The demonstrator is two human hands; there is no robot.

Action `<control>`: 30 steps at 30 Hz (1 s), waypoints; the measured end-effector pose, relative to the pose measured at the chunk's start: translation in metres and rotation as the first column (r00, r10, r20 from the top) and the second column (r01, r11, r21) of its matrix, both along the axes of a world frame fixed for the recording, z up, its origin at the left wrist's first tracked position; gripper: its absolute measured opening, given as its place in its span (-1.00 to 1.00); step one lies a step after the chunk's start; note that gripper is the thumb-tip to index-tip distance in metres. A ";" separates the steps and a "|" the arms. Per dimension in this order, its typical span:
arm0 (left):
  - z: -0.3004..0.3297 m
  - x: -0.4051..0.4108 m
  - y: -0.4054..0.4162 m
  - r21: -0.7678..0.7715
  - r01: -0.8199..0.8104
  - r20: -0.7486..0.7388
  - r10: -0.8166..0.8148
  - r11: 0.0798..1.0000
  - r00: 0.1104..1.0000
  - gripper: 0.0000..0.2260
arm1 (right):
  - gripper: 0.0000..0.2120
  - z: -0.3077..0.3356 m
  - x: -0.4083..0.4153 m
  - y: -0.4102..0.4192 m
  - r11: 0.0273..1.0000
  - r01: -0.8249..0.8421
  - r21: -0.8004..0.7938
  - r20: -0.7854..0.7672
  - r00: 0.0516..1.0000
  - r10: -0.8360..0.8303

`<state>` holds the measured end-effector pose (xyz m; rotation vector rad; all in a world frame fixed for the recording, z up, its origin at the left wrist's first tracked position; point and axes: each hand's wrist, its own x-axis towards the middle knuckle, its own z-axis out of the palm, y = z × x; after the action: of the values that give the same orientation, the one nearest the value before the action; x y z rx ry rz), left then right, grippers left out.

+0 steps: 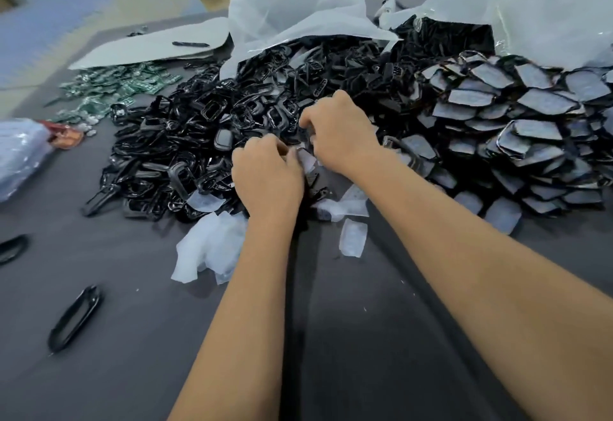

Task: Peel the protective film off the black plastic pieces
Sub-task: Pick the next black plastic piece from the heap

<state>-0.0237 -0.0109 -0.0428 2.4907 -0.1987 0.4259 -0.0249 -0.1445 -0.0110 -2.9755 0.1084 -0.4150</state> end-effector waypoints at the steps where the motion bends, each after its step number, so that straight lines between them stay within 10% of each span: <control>1: -0.001 0.001 0.004 -0.036 -0.030 0.012 0.031 0.999 0.999 -0.81 | -0.68 -0.002 0.003 0.003 0.999 0.011 -0.031 -0.033 0.999 -0.012; 9: 0.002 -0.003 0.013 -0.356 -0.055 0.078 0.088 0.933 0.993 -0.78 | -0.76 -0.010 0.004 0.013 0.995 0.087 0.039 0.016 0.996 -0.088; 30: 0.002 -0.006 0.003 -0.616 0.016 0.033 0.005 0.788 0.999 -0.74 | -0.71 -0.015 -0.020 0.014 0.997 0.077 0.022 0.059 0.995 -0.078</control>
<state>-0.0298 -0.0083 -0.0407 1.8322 -0.0607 0.4442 -0.0448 -0.1304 -0.0264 -2.9442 0.2212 -0.5084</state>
